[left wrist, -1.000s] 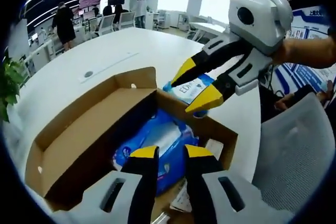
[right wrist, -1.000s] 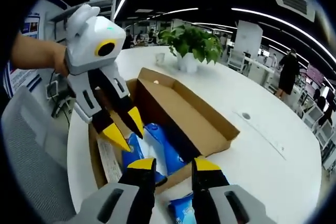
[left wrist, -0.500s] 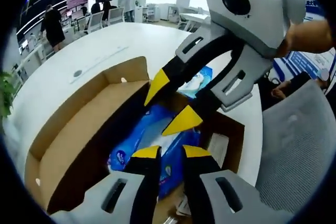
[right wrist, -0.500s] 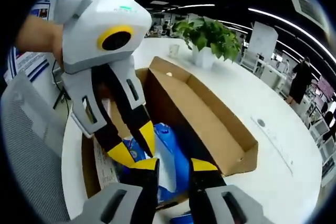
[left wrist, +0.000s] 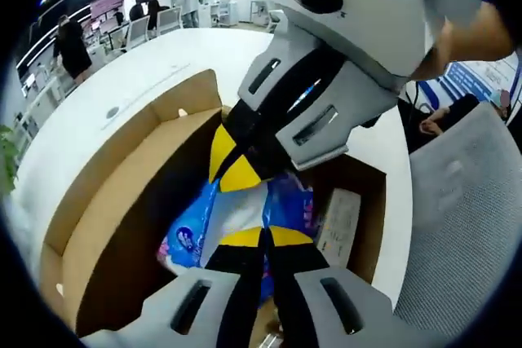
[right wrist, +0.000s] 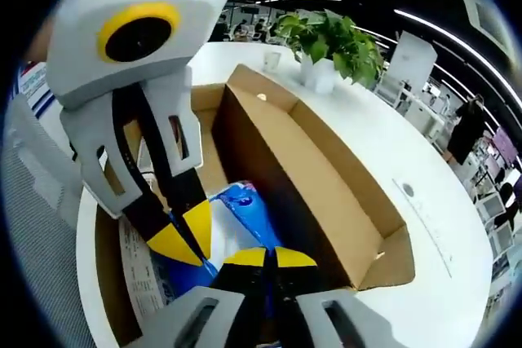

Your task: Operate the shoe box by opening the lid, removing the specified soft item, and placing it in the target area until the item is outside and the box remains undamaged.

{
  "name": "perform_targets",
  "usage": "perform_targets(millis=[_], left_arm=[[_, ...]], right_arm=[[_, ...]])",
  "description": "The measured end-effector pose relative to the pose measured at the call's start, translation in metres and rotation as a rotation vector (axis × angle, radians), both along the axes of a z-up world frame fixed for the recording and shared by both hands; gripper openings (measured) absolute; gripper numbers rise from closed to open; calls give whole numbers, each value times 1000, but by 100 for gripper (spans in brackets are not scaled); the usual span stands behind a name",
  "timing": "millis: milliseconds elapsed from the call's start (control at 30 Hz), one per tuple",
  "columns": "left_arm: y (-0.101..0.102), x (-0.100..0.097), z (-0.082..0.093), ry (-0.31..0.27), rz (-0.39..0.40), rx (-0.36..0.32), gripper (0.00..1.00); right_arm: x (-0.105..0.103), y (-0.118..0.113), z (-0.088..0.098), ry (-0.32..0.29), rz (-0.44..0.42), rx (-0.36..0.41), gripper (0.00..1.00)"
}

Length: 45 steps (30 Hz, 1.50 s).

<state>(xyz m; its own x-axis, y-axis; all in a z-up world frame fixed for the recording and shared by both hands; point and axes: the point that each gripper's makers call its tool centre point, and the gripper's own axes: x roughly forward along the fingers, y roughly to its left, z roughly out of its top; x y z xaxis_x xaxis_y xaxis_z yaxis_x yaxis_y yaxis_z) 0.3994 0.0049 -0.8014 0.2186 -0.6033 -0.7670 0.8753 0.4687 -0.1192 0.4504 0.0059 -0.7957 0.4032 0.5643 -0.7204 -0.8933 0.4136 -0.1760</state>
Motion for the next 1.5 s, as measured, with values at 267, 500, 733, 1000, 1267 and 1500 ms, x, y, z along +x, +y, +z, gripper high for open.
perform_targets(millis=[267,500,733,1000,1267,1500], left_arm=[[4,-2,12,16,55,-20,0],[14,0,27,3,97,-28,0],[17,0,46,-33,102,-40,0],[11,0,75,-80,99,-62,0],[-3,-1,103,-115,60,-69,0],[-22,0,120,-130,17,-82,0]], right_arm=[[-3,4,14,-19,6,48,0],[-1,11,30,-36,8,82,0],[0,15,49,-59,14,109,0],[-1,12,76,-88,24,128,0],[0,3,103,-128,33,142,0],[1,-18,118,-148,21,142,0]])
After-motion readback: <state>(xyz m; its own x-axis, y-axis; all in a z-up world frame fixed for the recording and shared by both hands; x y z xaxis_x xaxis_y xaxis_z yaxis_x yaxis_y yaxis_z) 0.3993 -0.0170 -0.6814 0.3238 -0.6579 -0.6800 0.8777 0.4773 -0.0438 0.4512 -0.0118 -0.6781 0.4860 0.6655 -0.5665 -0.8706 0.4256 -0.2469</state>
